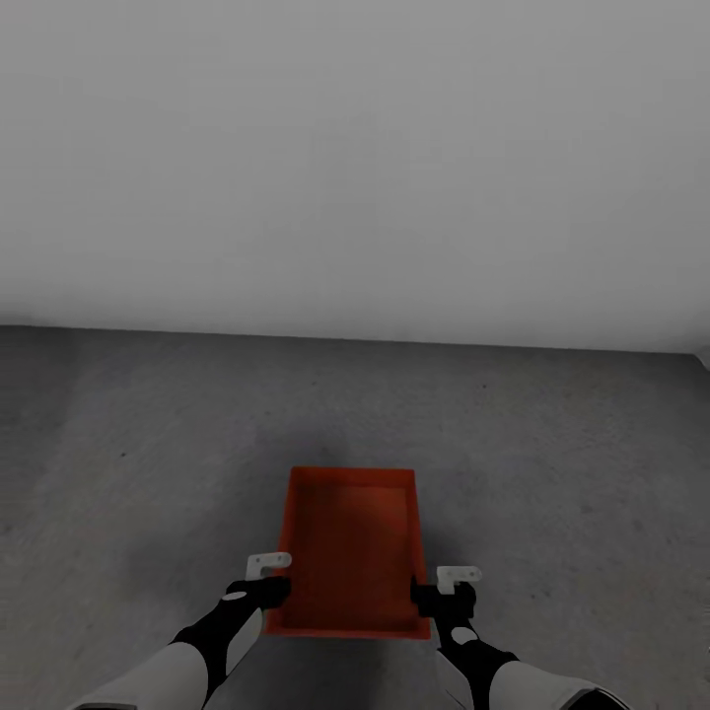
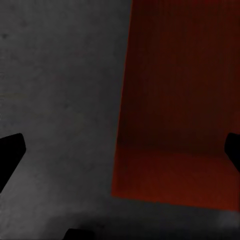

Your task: Move the two storage containers from the living room to the garage. In the garage, place one container on the floor and stack the other container on top of it (either order is fine).

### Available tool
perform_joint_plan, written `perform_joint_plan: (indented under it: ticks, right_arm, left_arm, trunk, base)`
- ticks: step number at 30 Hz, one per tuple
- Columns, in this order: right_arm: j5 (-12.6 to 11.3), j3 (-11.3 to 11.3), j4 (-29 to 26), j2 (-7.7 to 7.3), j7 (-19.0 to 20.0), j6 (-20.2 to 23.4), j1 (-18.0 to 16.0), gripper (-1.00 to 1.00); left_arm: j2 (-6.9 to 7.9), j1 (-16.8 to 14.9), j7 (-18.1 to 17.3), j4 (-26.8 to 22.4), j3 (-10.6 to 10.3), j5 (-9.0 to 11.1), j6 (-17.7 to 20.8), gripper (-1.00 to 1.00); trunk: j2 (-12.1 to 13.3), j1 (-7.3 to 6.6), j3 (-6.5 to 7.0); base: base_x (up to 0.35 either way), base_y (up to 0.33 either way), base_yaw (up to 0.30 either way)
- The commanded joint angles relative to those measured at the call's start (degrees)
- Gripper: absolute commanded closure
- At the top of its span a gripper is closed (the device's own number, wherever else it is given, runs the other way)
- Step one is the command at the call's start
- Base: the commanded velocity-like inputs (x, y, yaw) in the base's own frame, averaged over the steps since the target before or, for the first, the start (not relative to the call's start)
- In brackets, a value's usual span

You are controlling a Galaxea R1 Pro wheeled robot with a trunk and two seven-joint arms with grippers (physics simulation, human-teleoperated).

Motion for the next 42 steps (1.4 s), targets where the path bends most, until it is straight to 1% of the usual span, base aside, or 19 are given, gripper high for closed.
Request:
perform_joint_plan:
  ticks: [1,42]
  right_arm:
    - [-0.42,0.48,0.04,0.02,-0.2,-0.14,-0.01,-1.0]
    - [-0.46,0.48,0.04,0.02,-0.2,-0.14,-0.03,-1.0]
  left_arm:
    - [-0.01,0.0,0.17,-0.1,-0.03,0.37,0.21,-1.0]
    - [0.25,0.01,0.17,0.03,-0.16,0.32,0.21,-1.0]
  trunk:
    - [0.4,-0.23,0.16]
    - [16.85,-9.23,7.52]
  base:
    - [0.0,0.0,0.0]
    - [0.0,0.0,0.0]
